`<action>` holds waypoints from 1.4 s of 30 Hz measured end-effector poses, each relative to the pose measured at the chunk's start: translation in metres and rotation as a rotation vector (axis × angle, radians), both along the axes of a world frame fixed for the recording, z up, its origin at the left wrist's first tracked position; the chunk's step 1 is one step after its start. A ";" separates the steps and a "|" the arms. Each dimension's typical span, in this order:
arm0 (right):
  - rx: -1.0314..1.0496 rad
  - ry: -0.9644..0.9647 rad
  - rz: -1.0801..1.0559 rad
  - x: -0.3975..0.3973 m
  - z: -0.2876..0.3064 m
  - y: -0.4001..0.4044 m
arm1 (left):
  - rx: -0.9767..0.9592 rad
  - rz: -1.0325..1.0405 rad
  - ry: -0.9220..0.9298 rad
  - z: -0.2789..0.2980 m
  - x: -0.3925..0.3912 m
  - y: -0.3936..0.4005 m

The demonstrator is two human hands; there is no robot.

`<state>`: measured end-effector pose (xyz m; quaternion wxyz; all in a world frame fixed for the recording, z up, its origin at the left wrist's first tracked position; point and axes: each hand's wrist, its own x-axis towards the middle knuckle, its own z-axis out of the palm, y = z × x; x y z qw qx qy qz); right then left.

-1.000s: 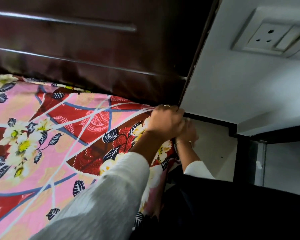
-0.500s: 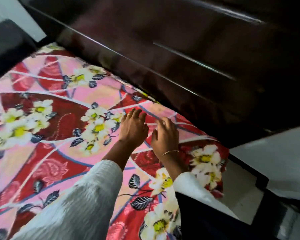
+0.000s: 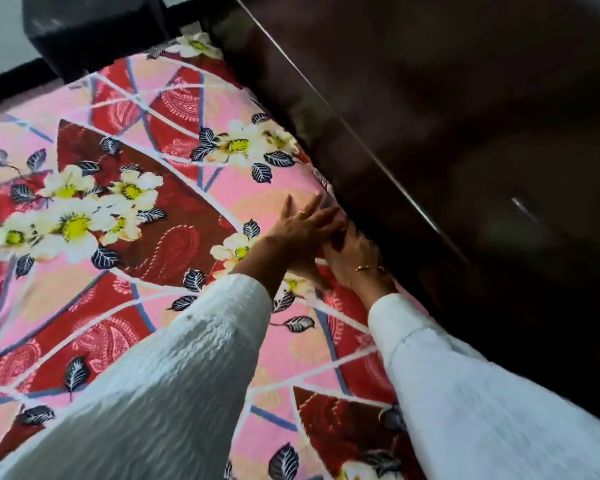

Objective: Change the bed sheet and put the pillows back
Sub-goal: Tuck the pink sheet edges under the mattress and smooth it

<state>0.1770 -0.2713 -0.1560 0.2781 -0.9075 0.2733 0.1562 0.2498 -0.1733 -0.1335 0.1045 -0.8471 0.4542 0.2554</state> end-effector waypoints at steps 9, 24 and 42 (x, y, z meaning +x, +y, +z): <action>0.007 0.081 -0.016 0.013 -0.012 0.003 | 0.207 -0.124 -0.115 -0.007 0.026 -0.043; -0.197 -0.153 -0.114 -0.035 0.059 0.092 | -0.527 0.496 -0.390 0.030 -0.102 0.078; -0.306 -0.718 0.337 -0.091 0.494 0.345 | -0.565 0.409 -0.624 0.474 -0.138 0.342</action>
